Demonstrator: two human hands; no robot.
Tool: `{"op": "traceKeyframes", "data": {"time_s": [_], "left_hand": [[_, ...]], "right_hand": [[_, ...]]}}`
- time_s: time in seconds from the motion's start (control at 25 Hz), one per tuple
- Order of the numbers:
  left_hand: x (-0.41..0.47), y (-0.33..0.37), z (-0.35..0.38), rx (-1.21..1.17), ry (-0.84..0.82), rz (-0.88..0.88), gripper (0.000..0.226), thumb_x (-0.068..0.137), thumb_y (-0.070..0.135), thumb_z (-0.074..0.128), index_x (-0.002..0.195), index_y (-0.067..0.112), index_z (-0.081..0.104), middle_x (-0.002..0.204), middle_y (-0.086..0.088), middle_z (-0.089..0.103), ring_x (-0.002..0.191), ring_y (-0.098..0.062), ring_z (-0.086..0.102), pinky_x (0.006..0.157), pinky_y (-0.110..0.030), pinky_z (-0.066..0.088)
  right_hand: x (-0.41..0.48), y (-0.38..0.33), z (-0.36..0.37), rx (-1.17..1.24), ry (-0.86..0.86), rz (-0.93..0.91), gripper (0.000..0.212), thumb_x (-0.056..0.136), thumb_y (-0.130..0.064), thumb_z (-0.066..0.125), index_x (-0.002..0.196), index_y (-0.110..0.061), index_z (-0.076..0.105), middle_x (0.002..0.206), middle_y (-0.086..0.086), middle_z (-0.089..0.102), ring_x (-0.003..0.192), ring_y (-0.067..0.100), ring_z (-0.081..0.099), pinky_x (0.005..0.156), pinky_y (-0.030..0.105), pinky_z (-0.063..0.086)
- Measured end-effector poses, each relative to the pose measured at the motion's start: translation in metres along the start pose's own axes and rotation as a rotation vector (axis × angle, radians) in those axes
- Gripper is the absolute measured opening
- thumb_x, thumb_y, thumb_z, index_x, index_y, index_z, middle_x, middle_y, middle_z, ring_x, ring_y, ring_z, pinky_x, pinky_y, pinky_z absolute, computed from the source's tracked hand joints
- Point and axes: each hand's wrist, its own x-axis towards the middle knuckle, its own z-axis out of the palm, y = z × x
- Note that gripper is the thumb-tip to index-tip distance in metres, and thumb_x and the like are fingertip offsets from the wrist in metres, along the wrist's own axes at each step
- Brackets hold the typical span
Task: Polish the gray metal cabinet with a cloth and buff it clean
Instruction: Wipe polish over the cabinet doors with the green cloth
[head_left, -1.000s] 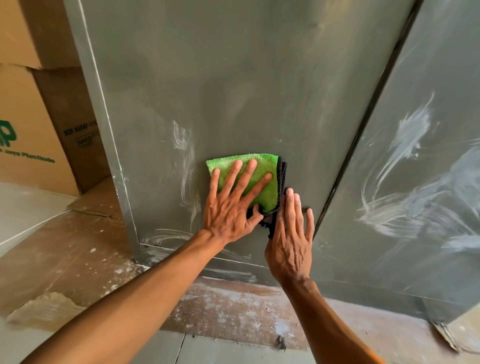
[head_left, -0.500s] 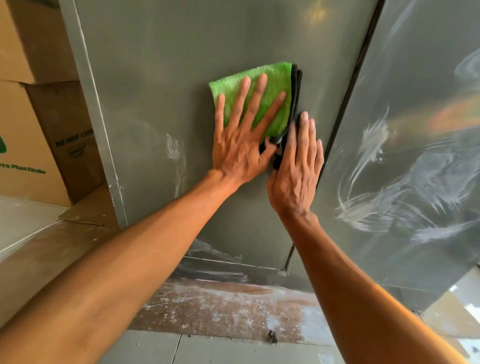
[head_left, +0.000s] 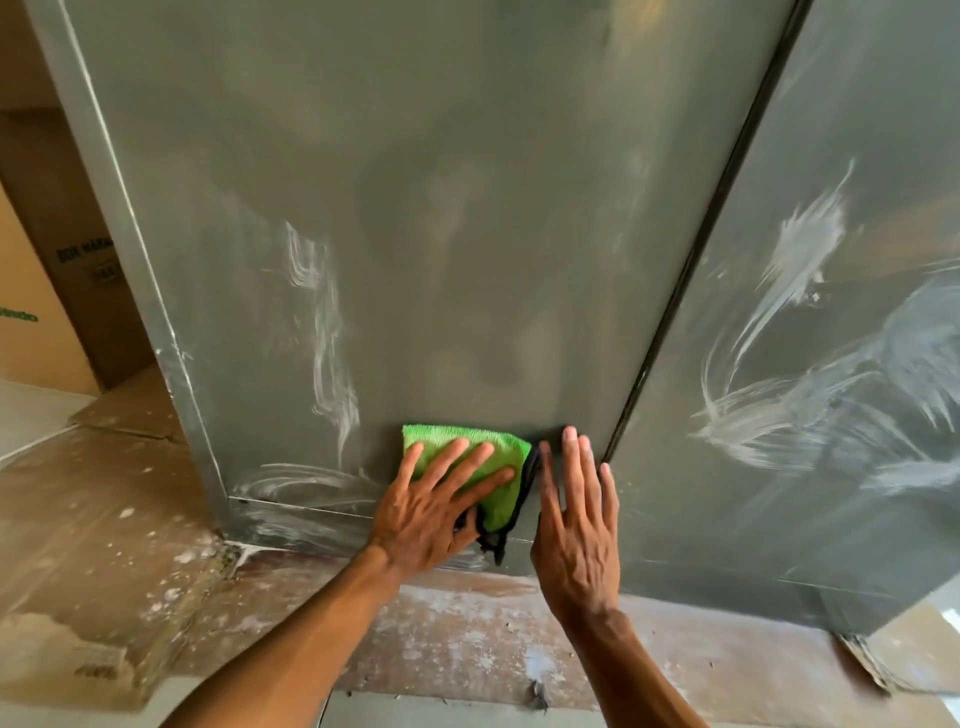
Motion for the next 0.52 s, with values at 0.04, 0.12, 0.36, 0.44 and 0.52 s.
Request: {"op": "traceKeyframes", "data": {"time_s": [0.04,0.12,0.36,0.44,0.52], "left_hand": [[-0.012,0.003,0.006,-0.013,-0.014,0.000,0.073,0.099,0.044,0.031,0.163,0.039,-0.002,0.172,0.003,-0.008,0.159,-0.020,-0.006,0.126,-0.053,-0.010],[-0.042,0.010,0.022,-0.018,-0.065,0.035,0.060,0.106,0.041,0.016,0.163,0.038,-0.004,0.172,0.005,-0.009,0.159,-0.020,-0.008,0.126,-0.052,-0.010],[-0.095,0.021,0.054,-0.023,-0.117,0.127,0.056,0.109,0.037,0.012,0.163,0.041,0.000,0.172,0.010,-0.006,0.159,-0.017,-0.007,0.128,-0.047,-0.006],[-0.093,0.015,0.051,-0.046,-0.140,0.173,0.060,0.107,0.037,0.022,0.162,0.042,-0.001,0.172,0.010,-0.007,0.159,-0.016,-0.007,0.127,-0.045,-0.004],[-0.094,0.004,0.047,-0.031,-0.179,0.233,0.069,0.101,0.038,0.031,0.162,0.042,-0.002,0.172,0.012,-0.008,0.158,-0.013,-0.008,0.127,-0.043,-0.005]], "right_hand": [[-0.005,-0.001,0.003,0.021,-0.007,0.001,0.092,0.069,0.017,0.037,0.158,-0.005,0.024,0.170,0.013,0.007,0.156,0.030,0.014,0.124,0.050,0.021],[-0.014,-0.002,0.010,0.069,-0.008,0.007,0.083,0.076,0.016,0.033,0.157,-0.003,0.026,0.170,0.012,0.006,0.156,0.029,0.013,0.125,0.047,0.018],[-0.023,-0.010,0.031,0.101,0.011,-0.025,0.058,0.097,0.001,0.038,0.154,-0.003,0.031,0.169,0.016,0.007,0.156,0.033,0.014,0.124,0.051,0.021],[-0.027,-0.016,0.036,0.122,-0.006,-0.020,0.049,0.105,-0.006,0.030,0.154,-0.005,0.033,0.169,0.017,0.006,0.156,0.034,0.014,0.123,0.052,0.022],[-0.031,-0.026,0.038,0.146,-0.022,0.000,0.047,0.108,-0.011,0.023,0.154,-0.006,0.033,0.169,0.019,0.004,0.156,0.035,0.012,0.122,0.052,0.024]]}}
